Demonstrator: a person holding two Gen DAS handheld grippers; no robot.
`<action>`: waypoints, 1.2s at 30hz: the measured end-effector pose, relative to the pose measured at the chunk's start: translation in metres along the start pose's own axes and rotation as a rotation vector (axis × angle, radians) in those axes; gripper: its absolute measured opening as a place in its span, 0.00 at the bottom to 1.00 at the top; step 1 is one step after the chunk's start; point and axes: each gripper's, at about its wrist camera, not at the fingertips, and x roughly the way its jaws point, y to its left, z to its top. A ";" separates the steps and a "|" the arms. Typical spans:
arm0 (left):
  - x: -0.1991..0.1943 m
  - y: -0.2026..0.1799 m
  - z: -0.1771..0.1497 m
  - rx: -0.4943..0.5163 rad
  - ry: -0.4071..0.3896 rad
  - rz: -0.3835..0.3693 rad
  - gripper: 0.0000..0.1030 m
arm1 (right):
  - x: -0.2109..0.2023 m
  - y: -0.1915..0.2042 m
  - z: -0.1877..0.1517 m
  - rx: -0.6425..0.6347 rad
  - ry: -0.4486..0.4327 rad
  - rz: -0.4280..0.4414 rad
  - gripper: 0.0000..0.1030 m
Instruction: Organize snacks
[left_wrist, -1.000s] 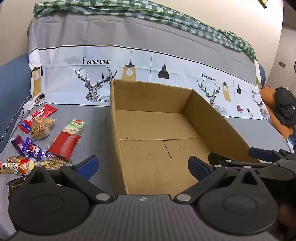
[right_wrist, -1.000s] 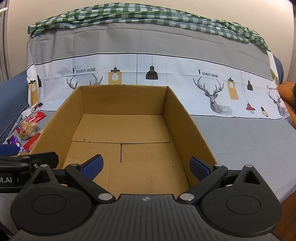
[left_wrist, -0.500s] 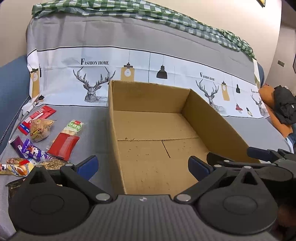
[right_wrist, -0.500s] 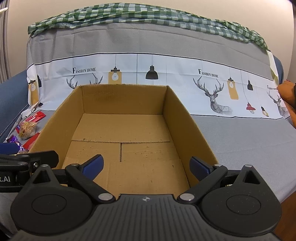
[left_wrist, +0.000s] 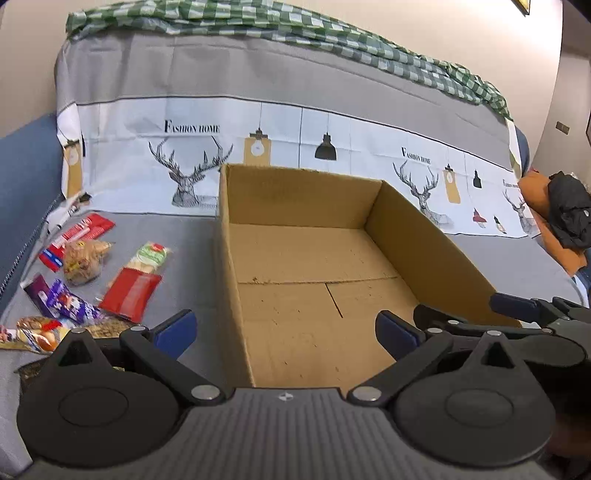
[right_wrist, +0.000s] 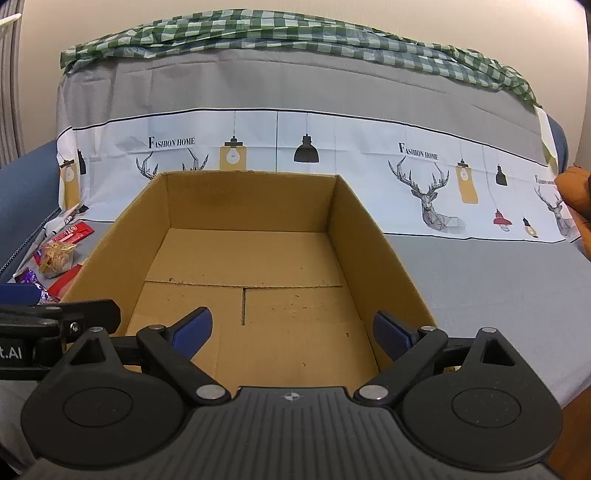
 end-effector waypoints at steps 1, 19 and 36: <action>-0.001 0.000 0.000 0.000 -0.005 0.000 1.00 | -0.001 -0.001 -0.001 0.007 -0.002 0.009 0.90; -0.021 0.037 0.012 0.033 0.038 -0.146 0.14 | -0.013 0.029 0.008 0.005 -0.075 0.121 0.39; 0.031 0.204 0.030 0.027 0.260 0.080 0.15 | -0.033 0.147 0.011 -0.072 -0.090 0.433 0.55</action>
